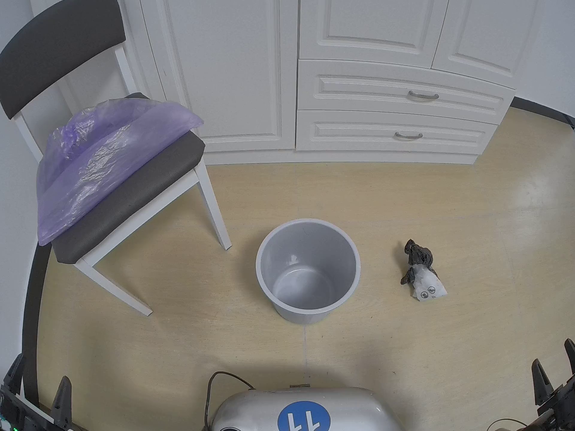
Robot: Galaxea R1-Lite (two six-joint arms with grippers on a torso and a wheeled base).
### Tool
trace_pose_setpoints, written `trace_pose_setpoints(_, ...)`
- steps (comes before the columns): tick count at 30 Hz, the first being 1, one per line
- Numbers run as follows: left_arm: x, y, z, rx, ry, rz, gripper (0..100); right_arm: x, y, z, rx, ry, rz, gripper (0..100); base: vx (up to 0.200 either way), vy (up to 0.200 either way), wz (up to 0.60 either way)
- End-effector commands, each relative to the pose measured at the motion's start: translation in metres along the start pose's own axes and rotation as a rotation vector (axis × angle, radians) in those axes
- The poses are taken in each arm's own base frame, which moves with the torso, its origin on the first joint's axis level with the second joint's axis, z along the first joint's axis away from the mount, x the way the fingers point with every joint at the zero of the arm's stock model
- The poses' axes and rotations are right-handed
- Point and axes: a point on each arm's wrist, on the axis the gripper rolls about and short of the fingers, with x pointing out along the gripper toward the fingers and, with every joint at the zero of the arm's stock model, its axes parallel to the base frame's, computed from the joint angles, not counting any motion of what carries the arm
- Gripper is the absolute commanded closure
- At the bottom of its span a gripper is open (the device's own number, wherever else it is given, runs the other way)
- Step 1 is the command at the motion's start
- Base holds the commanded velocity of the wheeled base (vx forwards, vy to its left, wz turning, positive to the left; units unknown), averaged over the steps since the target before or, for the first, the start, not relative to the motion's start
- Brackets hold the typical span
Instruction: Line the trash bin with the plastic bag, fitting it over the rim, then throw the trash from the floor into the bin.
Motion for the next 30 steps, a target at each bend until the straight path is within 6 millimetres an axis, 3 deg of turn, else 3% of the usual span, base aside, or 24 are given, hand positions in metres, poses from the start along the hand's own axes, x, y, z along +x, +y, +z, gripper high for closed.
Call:
trace_pose_setpoints(1, 0.0001, 0.0000, -0.0051, 0.003, 0.002, -0.001, 0, 0.0000, -0.0001, -0.0052, 0.000, 0.001, -0.001, 0, 0.000, 0.000, 0.00)
trace_pose_setpoints(30, 0.0000, -0.0001, -0.0053, 0.003, 0.002, -0.001, 0, 0.0000, 0.0001, -0.0052, -0.020, 0.001, 0.002, 0, 0.000, 0.000, 0.00)
